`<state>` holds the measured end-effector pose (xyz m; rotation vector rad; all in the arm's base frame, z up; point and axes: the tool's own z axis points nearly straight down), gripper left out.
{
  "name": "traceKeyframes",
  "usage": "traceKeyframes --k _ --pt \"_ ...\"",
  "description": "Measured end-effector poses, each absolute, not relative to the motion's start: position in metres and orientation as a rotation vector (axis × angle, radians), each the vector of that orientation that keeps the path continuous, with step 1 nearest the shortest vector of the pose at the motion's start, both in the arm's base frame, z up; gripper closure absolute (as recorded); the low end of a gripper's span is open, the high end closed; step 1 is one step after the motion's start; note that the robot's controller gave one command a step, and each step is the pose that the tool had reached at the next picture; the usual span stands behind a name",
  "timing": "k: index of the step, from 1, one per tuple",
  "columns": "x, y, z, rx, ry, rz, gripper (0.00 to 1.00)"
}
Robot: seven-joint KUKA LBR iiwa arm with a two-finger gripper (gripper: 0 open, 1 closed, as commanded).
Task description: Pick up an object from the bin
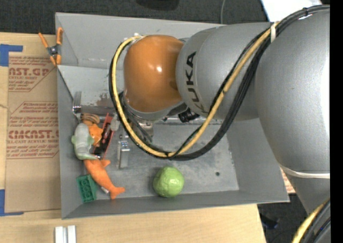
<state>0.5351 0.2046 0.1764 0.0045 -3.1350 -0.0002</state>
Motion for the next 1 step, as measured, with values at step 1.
traceKeyframes --k 1 --pt "0.5372 0.2037 0.1809 0.002 -3.143 -0.003 0.0"
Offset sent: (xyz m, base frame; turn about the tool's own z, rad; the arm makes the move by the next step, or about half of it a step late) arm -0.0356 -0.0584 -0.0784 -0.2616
